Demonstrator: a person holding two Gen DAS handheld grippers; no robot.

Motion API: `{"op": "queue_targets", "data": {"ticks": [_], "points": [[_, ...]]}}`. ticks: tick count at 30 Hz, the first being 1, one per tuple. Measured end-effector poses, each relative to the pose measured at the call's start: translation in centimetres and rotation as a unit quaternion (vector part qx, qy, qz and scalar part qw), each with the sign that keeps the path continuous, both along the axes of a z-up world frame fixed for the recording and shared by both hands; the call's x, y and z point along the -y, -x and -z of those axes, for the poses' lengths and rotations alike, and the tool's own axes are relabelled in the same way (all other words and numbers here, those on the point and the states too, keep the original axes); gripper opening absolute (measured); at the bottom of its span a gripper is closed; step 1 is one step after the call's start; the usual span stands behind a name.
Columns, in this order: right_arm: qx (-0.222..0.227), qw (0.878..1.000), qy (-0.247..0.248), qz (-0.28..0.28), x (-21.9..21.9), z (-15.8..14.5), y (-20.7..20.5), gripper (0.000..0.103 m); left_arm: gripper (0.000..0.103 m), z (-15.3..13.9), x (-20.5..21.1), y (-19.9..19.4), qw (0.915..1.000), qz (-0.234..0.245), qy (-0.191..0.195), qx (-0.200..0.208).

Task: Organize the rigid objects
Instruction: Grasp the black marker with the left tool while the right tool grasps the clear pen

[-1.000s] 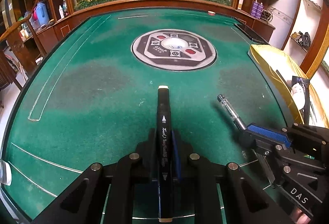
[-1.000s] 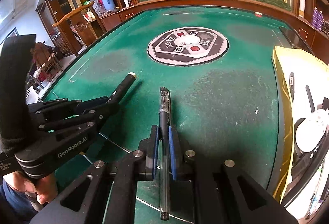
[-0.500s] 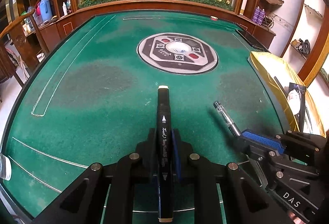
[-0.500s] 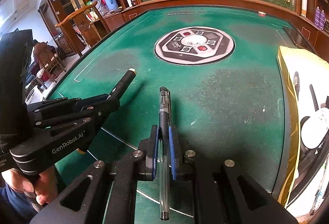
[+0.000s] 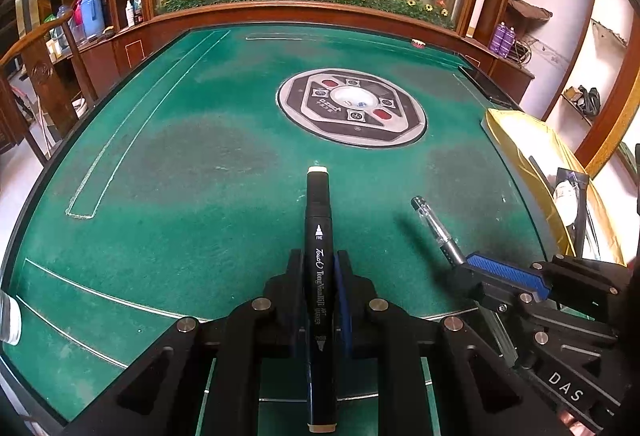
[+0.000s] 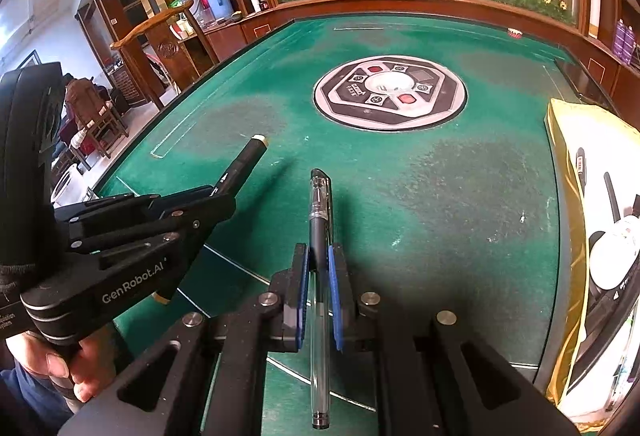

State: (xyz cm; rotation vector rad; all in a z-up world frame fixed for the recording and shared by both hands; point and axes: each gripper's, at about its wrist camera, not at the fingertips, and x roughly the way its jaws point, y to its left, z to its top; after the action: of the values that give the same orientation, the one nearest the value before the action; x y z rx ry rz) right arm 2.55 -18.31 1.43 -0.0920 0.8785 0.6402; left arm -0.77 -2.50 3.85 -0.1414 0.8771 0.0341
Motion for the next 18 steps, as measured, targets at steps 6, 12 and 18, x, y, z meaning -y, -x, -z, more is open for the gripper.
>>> {"op": "queue_targets", "data": {"ticks": [6, 12, 18], "points": [[0.000, 1.000, -0.002, -0.001, 0.0, -0.1, 0.2, 0.009, 0.015, 0.0, -0.1, 0.3, 1.0000, 0.000, 0.001, 0.001], [-0.001, 1.000, -0.011, 0.004, 0.6, -0.2, 0.1, 0.009, 0.015, -0.1, 0.2, 0.4, 1.0000, 0.004, -0.005, 0.000], [-0.005, 1.000, -0.025, 0.013, 1.7, -0.2, -0.3, 0.009, 0.015, -0.1, 1.1, 0.1, 0.9999, 0.006, -0.014, -0.004]]}}
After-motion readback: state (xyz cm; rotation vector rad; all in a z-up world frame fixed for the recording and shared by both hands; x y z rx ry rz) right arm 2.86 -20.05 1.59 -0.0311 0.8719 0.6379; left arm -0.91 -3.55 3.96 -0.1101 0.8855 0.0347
